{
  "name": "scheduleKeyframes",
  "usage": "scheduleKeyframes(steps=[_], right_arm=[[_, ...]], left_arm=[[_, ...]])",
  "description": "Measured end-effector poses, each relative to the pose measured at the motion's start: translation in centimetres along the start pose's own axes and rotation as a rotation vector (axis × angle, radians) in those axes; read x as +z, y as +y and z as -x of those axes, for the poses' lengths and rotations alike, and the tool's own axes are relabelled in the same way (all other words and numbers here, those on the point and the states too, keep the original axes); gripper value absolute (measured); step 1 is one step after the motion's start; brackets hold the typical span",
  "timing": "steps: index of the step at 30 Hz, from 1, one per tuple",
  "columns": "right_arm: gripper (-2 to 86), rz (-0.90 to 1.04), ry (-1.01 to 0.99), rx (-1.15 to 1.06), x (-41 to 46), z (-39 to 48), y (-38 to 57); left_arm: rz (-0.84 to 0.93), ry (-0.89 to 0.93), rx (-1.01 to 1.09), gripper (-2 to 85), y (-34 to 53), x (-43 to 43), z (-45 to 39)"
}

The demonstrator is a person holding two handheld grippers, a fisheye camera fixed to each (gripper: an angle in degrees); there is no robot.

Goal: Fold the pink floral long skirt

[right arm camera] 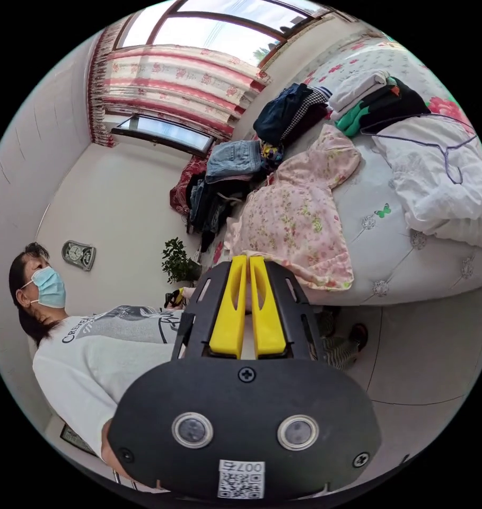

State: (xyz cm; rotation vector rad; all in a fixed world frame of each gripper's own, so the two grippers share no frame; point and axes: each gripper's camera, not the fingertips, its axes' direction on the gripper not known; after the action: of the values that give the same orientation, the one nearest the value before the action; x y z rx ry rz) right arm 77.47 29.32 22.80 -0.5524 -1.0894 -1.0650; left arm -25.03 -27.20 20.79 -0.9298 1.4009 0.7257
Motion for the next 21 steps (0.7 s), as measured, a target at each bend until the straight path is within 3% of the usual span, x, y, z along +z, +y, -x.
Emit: scheduleKeyframes(steps=[14,21], right_arm=[[0.1,-0.037,0.147,0.023,8.9,-0.7,-15.2],[2.9,-0.193,0.371,0.194,17.0,-4.6,-21.9]], left_arm=[[0.006,-0.078,-0.104,-0.5,-23.5,11.2,2.5],[-0.156,-0.321,-0.182,6.7,-32.4,17.2,5.8]])
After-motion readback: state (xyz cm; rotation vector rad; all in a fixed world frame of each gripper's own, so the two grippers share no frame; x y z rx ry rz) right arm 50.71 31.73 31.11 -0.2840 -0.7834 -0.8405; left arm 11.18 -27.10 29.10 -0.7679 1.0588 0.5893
